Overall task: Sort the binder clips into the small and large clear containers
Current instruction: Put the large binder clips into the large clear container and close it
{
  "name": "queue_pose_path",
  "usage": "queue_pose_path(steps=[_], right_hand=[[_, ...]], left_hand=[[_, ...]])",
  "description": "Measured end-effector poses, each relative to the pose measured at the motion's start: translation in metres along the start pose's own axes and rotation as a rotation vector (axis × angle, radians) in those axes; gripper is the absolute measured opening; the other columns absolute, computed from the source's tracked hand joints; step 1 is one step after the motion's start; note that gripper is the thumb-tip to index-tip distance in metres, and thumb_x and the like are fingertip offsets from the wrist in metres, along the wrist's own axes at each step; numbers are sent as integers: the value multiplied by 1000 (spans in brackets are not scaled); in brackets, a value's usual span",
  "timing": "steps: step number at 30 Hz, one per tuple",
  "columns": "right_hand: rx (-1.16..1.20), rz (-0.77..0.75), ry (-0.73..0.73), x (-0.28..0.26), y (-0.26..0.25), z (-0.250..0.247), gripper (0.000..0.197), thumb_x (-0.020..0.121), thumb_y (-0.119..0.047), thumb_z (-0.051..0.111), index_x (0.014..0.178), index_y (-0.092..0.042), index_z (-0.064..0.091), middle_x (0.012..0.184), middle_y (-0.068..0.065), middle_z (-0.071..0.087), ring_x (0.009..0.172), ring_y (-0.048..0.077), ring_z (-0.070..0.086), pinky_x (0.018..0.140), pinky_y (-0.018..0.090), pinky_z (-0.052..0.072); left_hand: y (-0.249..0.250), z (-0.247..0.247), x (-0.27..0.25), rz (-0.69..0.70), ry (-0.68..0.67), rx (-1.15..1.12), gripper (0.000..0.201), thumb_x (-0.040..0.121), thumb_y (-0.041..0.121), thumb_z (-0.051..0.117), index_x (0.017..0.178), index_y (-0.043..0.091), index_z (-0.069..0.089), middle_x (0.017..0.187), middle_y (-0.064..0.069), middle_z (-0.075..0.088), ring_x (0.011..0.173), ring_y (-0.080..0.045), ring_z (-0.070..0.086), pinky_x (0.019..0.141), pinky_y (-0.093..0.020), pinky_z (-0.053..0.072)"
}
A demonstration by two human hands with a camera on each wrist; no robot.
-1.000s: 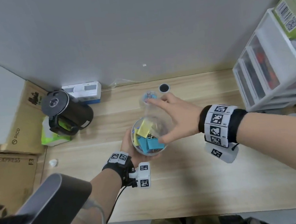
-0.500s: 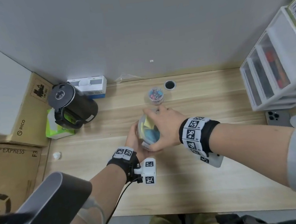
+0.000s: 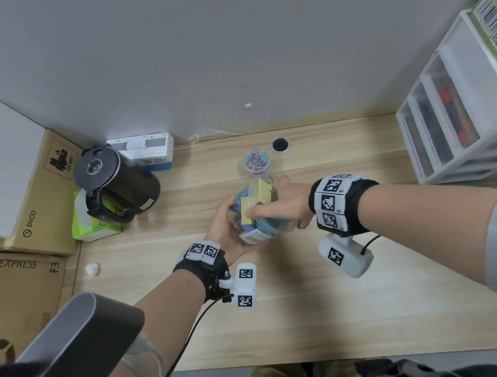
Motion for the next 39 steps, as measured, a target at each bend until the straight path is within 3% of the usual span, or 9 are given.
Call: queue_pose_path(steps=[4,8,12,17,21,27,31,34,39], right_hand=[[18,-30,71,-1,-1,-8,108,53,-91,52,135,-22,44,107,1,56,66,18,60,71,36,58],[178,-26,43,-4,6,-12,52,75,-73,59,106,-33,44,96,-4,53,73,16,60,74,39,60],[334,57,-11,14,24,0,73,66,-74,66,122,-30,48,114,2,58,98,30,63,77,47,60],[162,42,204,30,46,-20,116,49,-70,73,143,-24,24,129,7,48,111,30,57,93,40,51],[-196,-16,371,39,57,-49,102,50,-61,76,129,-19,28,116,8,45,95,32,54,81,41,50],[-359,-13,419,74,74,-73,87,56,-60,73,124,-26,31,123,7,41,101,31,47,79,41,50],[-325,-49,392,97,67,-82,88,62,-58,73,132,-27,29,145,14,27,124,39,37,94,47,49],[-352,-29,339,111,65,-91,92,68,-58,71,139,-23,24,159,17,7,143,46,12,109,54,37],[-331,-56,290,110,70,-97,97,63,-59,73,141,-28,24,161,13,3,149,38,0,113,60,27]], left_hand=[[-1,6,2,-1,2,7,60,92,62,56,133,19,62,132,-21,66,114,-42,67,99,-58,52],[-6,8,8,2,-26,46,59,93,62,56,137,22,58,134,-20,64,113,-43,68,93,-58,55],[-2,10,14,-26,-57,134,60,93,60,57,137,19,59,133,-19,65,114,-40,68,90,-55,57],[9,16,25,-94,-38,413,40,94,47,61,122,18,66,117,-9,68,109,-29,66,97,-51,54],[23,7,38,-63,149,442,35,94,43,62,114,13,61,107,-12,66,96,-32,68,93,-46,56],[39,-3,46,-139,117,408,44,94,46,57,118,9,65,106,-14,70,95,-33,70,97,-49,55],[48,-8,49,-130,124,378,47,95,46,55,120,9,66,105,-15,71,92,-31,69,98,-48,53],[48,-11,51,-134,140,364,48,95,46,55,121,7,66,105,-15,71,90,-31,69,97,-47,54],[48,-18,46,-119,180,389,45,95,44,54,114,6,68,99,-13,72,87,-30,70,95,-44,54]])
Point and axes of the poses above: each hand's wrist, its own x-axis towards the middle knuckle, its own z-axis out of the palm, y = z × x, the point moved 7 cm from there along x, towards the middle knuckle
